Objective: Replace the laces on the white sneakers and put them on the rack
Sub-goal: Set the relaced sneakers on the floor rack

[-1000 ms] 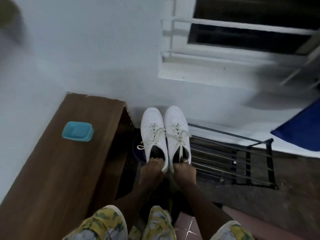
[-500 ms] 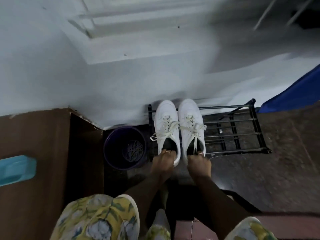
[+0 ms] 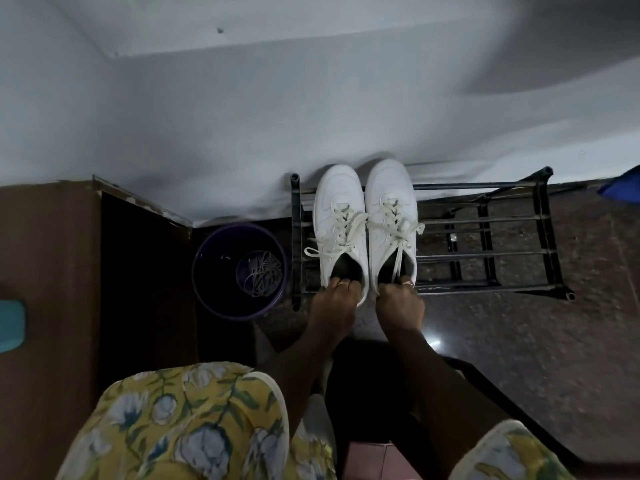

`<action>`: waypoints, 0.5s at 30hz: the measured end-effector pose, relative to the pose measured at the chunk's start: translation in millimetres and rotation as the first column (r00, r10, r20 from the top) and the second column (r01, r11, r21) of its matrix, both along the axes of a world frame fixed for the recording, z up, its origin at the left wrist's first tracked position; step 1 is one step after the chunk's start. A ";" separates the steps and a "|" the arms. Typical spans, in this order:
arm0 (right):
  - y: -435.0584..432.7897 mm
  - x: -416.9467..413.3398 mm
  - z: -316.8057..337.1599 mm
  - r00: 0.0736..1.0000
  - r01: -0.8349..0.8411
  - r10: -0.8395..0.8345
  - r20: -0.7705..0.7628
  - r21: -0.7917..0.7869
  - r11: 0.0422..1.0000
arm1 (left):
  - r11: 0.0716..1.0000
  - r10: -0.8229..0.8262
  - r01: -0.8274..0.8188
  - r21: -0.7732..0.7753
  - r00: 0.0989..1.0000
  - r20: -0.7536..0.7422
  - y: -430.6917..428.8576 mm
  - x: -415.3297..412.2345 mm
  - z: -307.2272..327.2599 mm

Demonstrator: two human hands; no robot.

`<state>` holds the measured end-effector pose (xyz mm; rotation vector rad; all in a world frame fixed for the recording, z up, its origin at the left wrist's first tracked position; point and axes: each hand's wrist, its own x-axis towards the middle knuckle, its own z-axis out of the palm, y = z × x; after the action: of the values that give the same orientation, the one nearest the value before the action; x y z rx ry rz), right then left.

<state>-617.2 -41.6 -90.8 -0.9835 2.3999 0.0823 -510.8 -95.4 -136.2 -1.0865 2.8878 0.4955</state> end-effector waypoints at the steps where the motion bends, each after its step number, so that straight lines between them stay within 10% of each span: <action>1: -0.5 -0.4 0.6 1.000 -0.005 0.005 -0.002 0.010 1.000 | 1.000 0.015 -0.015 0.008 1.000 -0.004 1.5 -1.2 -1.5; 15: -13.9 47.9 0.8 0.912 -0.120 0.057 -0.406 -0.131 0.984 | 0.977 0.103 -0.036 0.210 0.941 -0.322 -2.5 38.7 18.2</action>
<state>-569.2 -55.4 -90.0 -1.2491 2.7654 0.1474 -472.1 -97.9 -118.0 -1.1766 2.9882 1.0455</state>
